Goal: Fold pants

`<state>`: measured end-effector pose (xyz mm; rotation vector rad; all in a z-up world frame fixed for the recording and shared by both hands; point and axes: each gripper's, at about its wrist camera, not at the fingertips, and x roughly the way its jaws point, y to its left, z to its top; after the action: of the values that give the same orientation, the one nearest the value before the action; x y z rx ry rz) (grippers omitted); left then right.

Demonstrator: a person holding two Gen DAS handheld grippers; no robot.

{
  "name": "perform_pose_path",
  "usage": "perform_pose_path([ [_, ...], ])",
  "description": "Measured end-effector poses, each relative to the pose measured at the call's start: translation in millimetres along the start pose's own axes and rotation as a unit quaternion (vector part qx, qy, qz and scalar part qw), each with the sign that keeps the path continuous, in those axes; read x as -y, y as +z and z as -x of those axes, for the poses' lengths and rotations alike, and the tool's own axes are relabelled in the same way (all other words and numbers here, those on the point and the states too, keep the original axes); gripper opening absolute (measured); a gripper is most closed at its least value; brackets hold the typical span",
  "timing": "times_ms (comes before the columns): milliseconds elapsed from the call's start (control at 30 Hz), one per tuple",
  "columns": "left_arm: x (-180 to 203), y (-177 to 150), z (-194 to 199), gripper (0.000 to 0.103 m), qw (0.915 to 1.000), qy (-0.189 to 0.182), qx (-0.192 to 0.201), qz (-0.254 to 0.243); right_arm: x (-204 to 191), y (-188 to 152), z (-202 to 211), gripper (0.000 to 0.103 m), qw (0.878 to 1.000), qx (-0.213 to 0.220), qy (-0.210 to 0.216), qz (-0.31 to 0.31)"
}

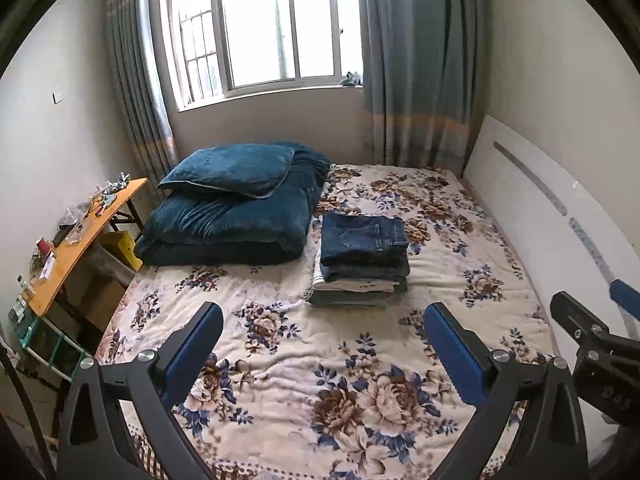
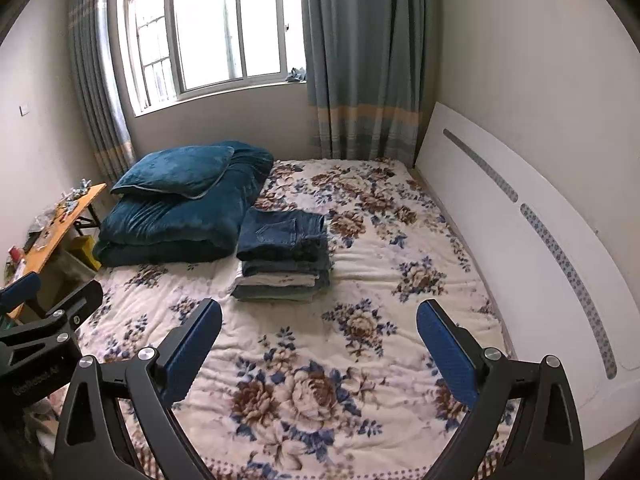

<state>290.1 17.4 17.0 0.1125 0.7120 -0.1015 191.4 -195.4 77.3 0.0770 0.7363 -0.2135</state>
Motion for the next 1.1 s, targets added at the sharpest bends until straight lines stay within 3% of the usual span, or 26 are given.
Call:
perform_pose_path([
  [667,4,40,-133,0.103,0.9977,0.019,-0.066,0.005,-19,56,-168,0.1,0.998,-0.057,-0.027,0.013],
  [1100,4,44,-150,0.103,0.9971,0.015,-0.074,0.009,-28,59,-198,0.1,0.997,-0.074,-0.018,0.011],
])
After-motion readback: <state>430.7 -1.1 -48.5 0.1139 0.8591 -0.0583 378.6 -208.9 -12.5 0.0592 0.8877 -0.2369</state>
